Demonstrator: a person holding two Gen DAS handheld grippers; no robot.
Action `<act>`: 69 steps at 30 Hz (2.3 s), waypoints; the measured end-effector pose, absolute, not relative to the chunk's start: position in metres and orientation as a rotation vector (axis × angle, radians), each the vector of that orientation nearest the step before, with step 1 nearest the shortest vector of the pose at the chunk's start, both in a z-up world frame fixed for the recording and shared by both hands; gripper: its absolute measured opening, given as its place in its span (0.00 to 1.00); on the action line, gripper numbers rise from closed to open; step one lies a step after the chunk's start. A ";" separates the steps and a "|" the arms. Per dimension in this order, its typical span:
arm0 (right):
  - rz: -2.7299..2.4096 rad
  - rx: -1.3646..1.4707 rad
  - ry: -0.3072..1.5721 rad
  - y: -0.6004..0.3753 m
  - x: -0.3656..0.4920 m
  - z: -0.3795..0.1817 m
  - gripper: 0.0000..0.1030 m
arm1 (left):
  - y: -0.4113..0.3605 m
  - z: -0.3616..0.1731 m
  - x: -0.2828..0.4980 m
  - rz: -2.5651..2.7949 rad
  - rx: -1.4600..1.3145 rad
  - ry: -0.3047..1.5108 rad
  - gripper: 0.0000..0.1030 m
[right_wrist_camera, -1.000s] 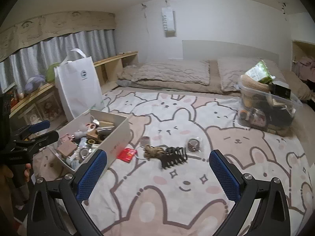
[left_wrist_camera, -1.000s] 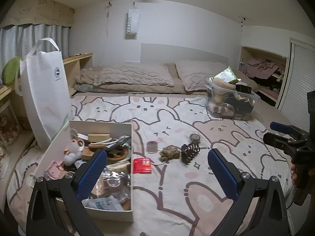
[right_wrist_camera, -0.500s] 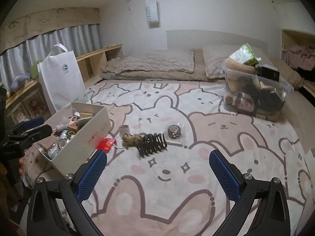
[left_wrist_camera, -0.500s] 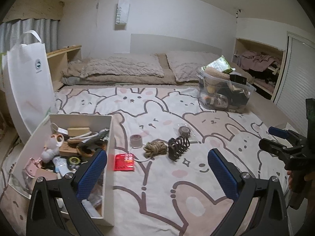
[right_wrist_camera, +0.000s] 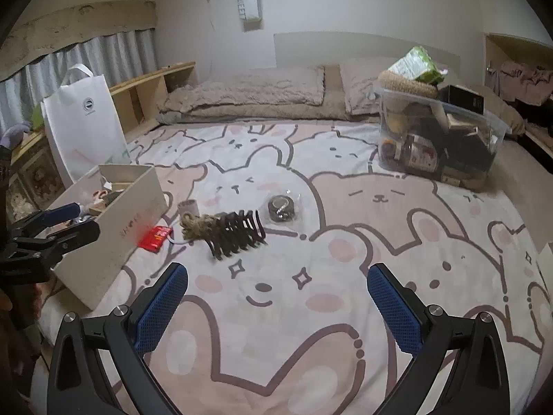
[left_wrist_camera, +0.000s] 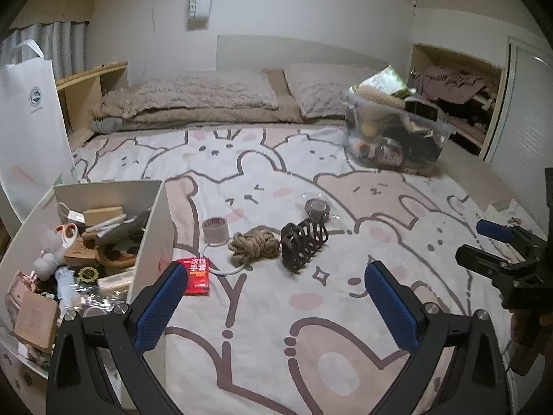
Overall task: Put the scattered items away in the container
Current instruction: 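Lower the right tool toward the wrapped brown bandage roll, then close the right tool on the bandage roll while the left tool grasps the beige knotted rope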
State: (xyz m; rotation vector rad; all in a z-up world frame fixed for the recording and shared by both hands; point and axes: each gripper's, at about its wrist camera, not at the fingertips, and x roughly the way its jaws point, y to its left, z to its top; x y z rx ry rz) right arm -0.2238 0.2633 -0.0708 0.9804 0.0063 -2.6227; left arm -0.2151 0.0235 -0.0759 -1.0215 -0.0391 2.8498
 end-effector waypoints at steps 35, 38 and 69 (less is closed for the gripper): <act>-2.442 1.284 0.032 0.226 -0.388 -0.166 1.00 | 0.008 -0.194 -0.344 2.838 -1.403 0.028 1.00; -2.435 1.295 0.028 0.222 -0.406 -0.167 1.00 | 0.006 -0.198 -0.353 2.829 -1.426 0.014 1.00; -2.280 1.511 0.010 0.188 -0.487 -0.191 1.00 | 0.012 -0.217 -0.394 2.676 -1.491 -0.354 0.98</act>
